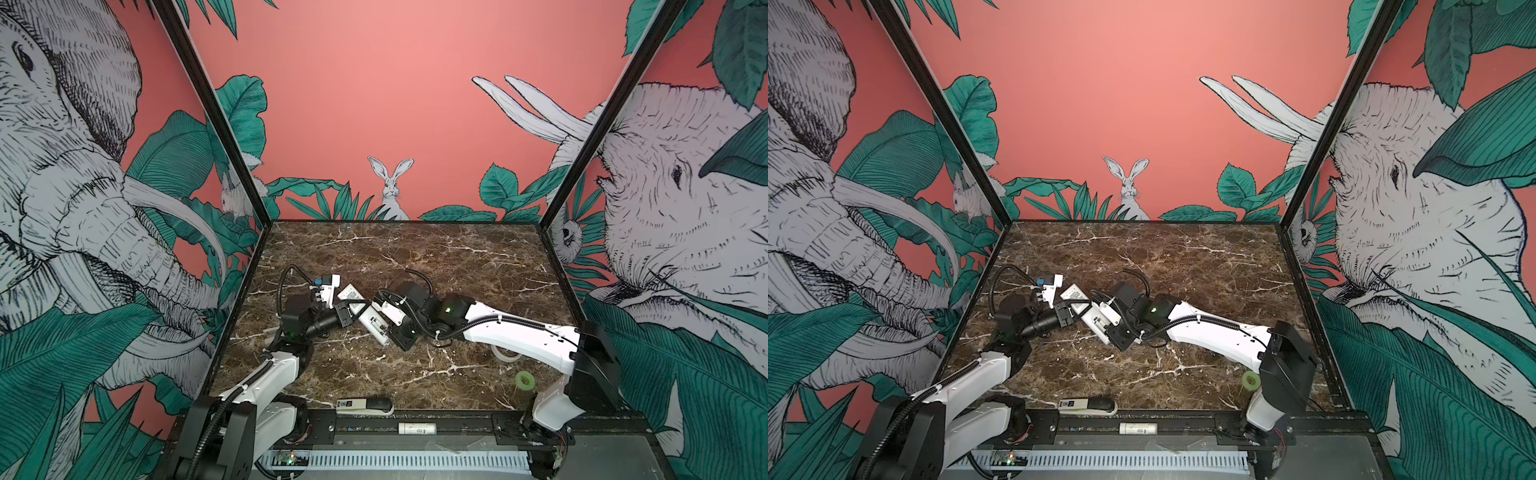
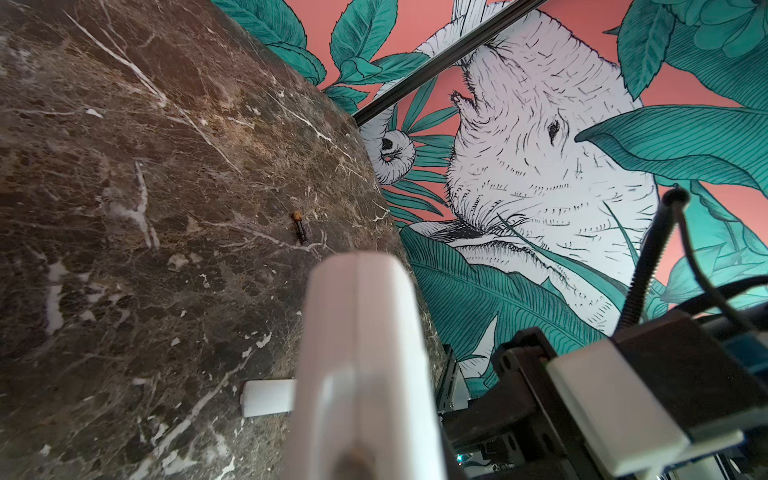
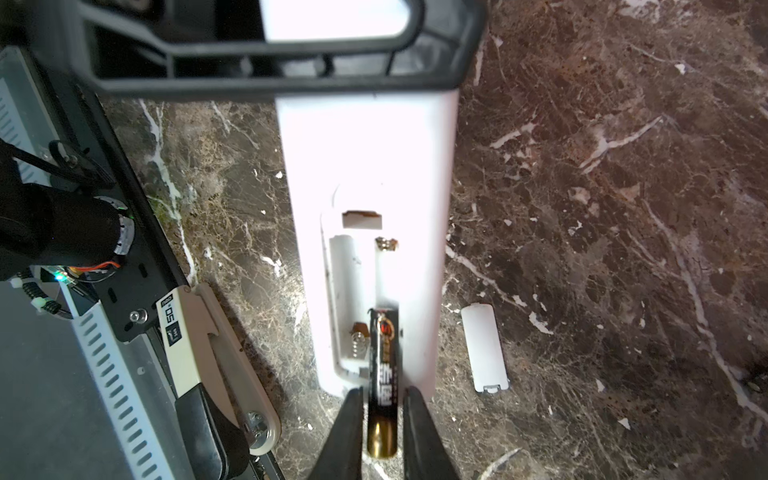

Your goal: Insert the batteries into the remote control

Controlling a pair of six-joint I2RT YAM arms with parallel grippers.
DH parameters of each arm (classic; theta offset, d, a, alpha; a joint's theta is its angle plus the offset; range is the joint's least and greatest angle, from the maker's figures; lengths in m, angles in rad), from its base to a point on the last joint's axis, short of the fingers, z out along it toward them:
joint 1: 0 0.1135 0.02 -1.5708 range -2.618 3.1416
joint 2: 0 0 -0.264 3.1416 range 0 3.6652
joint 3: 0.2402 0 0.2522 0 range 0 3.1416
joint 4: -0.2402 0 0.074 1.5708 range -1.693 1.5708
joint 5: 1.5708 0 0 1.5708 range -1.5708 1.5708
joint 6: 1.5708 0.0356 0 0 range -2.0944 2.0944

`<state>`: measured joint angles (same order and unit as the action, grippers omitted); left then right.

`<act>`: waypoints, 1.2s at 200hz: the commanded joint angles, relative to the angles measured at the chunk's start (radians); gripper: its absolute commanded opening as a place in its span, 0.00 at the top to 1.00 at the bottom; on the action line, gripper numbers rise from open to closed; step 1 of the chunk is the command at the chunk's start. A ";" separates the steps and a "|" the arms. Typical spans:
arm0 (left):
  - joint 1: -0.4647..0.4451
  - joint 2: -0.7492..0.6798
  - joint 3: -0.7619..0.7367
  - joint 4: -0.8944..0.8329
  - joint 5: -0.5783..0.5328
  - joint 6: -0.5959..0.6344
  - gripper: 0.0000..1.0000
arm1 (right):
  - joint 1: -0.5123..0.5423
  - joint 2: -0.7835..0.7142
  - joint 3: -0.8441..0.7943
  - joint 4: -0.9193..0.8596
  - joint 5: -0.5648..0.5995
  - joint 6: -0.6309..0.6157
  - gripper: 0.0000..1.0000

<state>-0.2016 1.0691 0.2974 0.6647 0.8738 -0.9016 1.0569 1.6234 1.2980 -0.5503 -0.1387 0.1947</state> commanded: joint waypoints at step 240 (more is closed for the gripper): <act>0.065 0.243 -0.035 0.446 0.061 -0.367 1.00 | 0.009 0.057 0.189 -0.123 0.088 0.034 0.75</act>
<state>-0.1448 1.3090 0.2764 0.9970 0.9073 -1.2221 1.0603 1.6897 1.4540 -0.6476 -0.0597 0.2390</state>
